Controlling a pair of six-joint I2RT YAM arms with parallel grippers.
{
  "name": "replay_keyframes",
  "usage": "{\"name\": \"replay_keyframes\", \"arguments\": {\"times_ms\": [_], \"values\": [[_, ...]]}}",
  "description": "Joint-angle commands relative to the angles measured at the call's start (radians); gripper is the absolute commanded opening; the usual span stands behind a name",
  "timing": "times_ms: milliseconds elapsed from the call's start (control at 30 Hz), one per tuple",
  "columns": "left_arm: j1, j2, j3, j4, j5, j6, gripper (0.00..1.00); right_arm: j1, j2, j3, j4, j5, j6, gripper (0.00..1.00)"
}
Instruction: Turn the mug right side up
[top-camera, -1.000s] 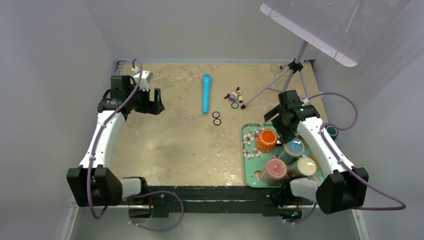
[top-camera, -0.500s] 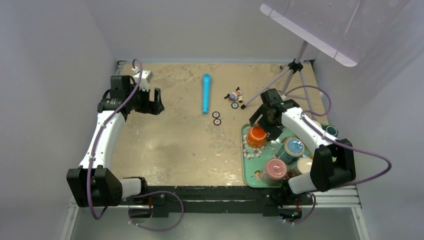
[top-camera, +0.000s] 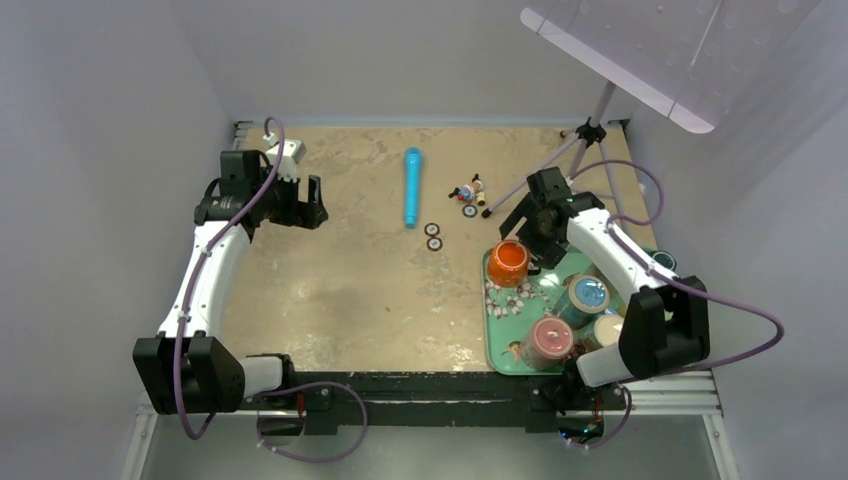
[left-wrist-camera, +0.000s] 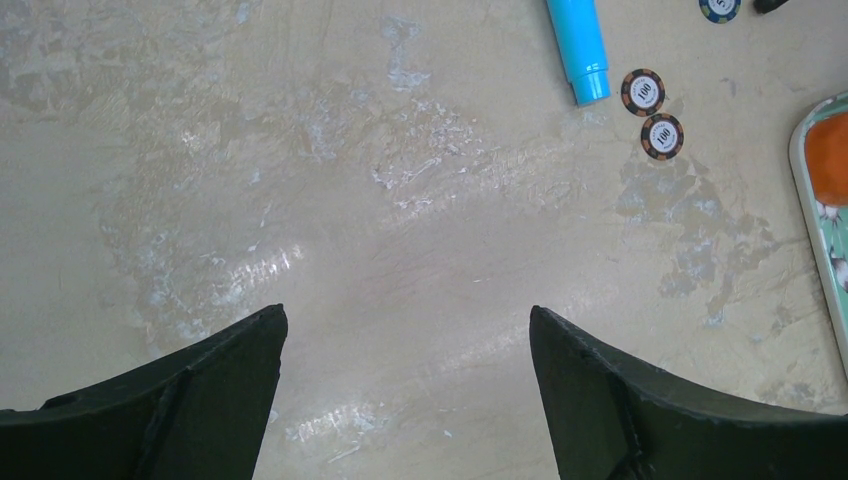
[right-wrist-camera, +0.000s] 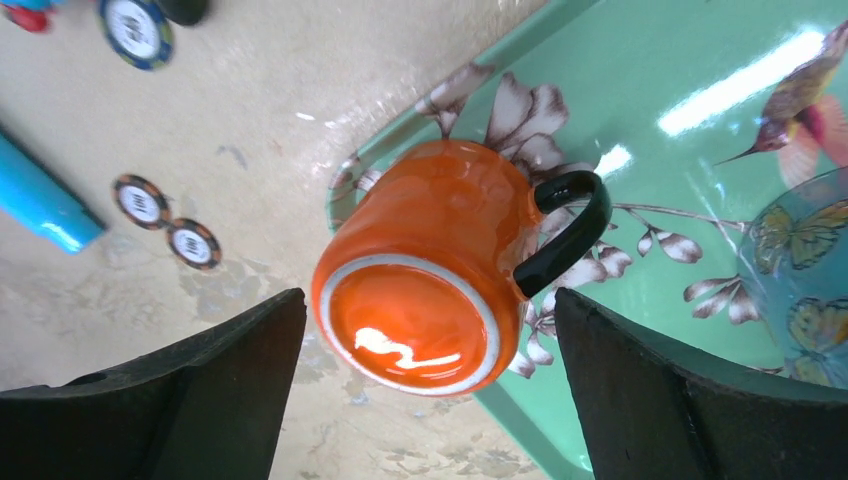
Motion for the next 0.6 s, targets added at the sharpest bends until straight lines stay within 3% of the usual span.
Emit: {"name": "replay_keyframes", "arguments": {"times_ms": [0, 133, 233, 300, 400, 567], "values": [[-0.005, -0.007, 0.040, 0.000, 0.006, 0.013, 0.94, -0.025, -0.111, 0.081, -0.009, 0.057, -0.040, 0.97], [-0.004, -0.007, 0.041, 0.003, 0.006, 0.015, 0.94, -0.075, -0.148, 0.065, 0.036, -0.053, -0.233, 0.96], [-0.005, -0.007, 0.041, 0.000, 0.006, 0.016, 0.94, -0.106, -0.182, 0.035, 0.029, -0.063, -0.282, 0.99], [-0.005, -0.009, 0.040, -0.002, 0.007, 0.016, 0.93, -0.158, -0.203, -0.003, 0.022, -0.057, -0.228, 0.99], [-0.005, -0.008, 0.033, 0.000, 0.022, 0.007, 0.92, -0.271, -0.217, -0.092, 0.060, -0.200, -0.060, 0.95], [-0.005, -0.009, 0.017, 0.006, 0.047, -0.003, 0.90, -0.277, -0.220, -0.197, 0.180, -0.340, 0.229, 0.83]]}}
